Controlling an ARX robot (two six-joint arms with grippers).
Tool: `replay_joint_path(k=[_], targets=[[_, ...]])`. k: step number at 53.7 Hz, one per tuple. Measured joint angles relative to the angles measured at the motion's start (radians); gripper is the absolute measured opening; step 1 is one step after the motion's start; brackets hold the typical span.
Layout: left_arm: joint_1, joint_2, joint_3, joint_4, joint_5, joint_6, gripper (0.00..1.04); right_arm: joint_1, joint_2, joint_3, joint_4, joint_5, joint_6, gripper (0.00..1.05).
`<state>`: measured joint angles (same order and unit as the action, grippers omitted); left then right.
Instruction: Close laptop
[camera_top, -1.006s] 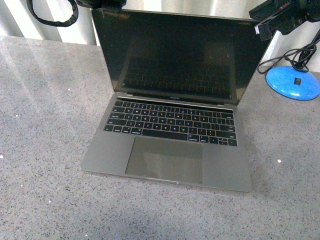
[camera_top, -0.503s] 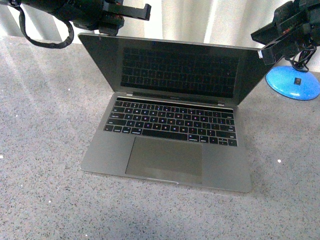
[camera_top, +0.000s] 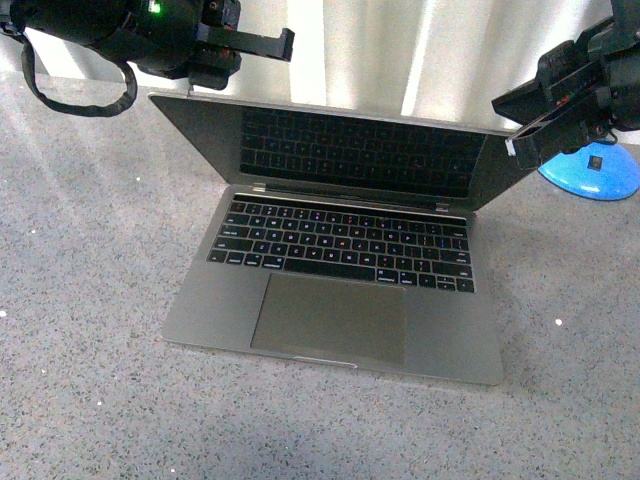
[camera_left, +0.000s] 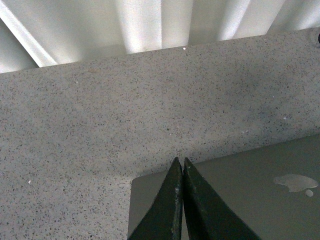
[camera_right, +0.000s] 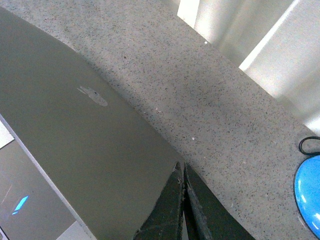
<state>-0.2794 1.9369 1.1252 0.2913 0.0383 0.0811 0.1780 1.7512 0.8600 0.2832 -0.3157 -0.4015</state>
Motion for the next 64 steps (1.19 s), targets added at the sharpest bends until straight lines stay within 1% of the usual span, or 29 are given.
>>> replay_joint_path(k=[25, 38, 64], targets=[[-0.007, -0.003, -0.040, 0.003, 0.015, -0.012, 0.04, 0.002, 0.000, -0.027, 0.008, -0.002, 0.049, 0.01], [-0.016, -0.003, -0.060, 0.005, 0.023, -0.055, 0.04, 0.004, 0.006, -0.042, 0.014, -0.002, 0.072, 0.01], [-0.017, -0.003, -0.063, -0.053, 0.050, -0.110, 0.04, 0.023, 0.021, -0.055, 0.002, 0.004, 0.121, 0.01]])
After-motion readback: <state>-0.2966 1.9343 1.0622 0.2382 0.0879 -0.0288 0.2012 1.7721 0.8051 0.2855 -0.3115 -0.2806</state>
